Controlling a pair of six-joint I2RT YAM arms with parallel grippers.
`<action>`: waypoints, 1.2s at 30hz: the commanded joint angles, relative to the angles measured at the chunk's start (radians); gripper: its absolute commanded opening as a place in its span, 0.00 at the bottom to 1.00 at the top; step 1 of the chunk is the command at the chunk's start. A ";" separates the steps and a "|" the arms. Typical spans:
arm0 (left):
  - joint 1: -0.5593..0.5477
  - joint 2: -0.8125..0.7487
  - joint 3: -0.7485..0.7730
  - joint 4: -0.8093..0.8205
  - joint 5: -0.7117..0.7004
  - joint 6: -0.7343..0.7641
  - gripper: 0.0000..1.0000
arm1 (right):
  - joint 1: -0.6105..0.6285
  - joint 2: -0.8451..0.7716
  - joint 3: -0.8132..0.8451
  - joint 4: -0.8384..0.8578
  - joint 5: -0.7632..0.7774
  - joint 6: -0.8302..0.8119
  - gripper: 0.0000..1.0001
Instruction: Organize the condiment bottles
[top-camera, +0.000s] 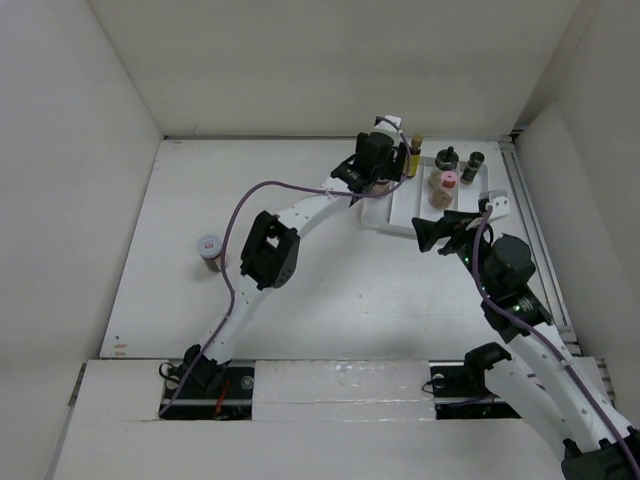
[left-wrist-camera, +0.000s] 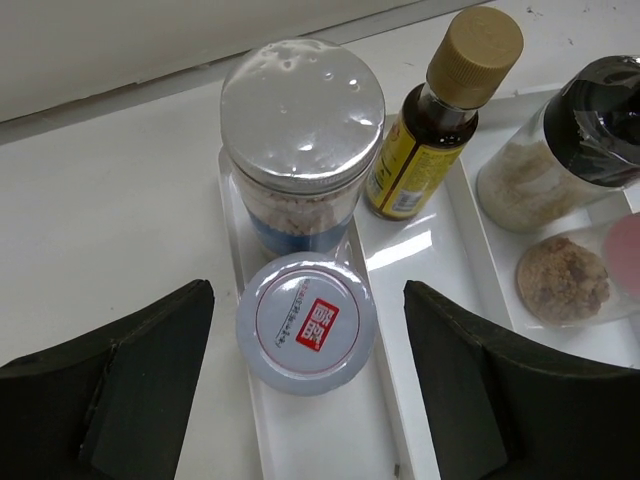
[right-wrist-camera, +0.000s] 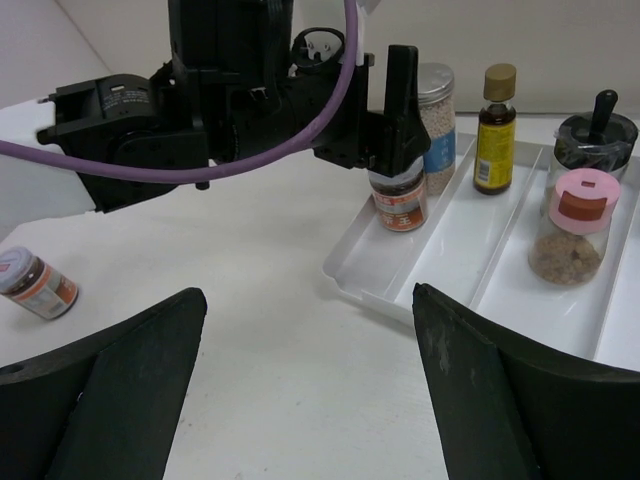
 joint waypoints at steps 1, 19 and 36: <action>-0.007 -0.214 -0.046 0.058 -0.002 -0.004 0.73 | -0.007 -0.010 -0.003 0.034 -0.018 0.009 0.90; 0.245 -1.232 -1.049 -0.439 -0.493 -0.544 0.86 | 0.091 0.035 0.016 0.034 0.040 -0.009 0.91; 0.545 -1.233 -1.356 -0.396 -0.275 -0.544 0.96 | 0.119 0.114 0.034 0.045 -0.043 -0.009 0.91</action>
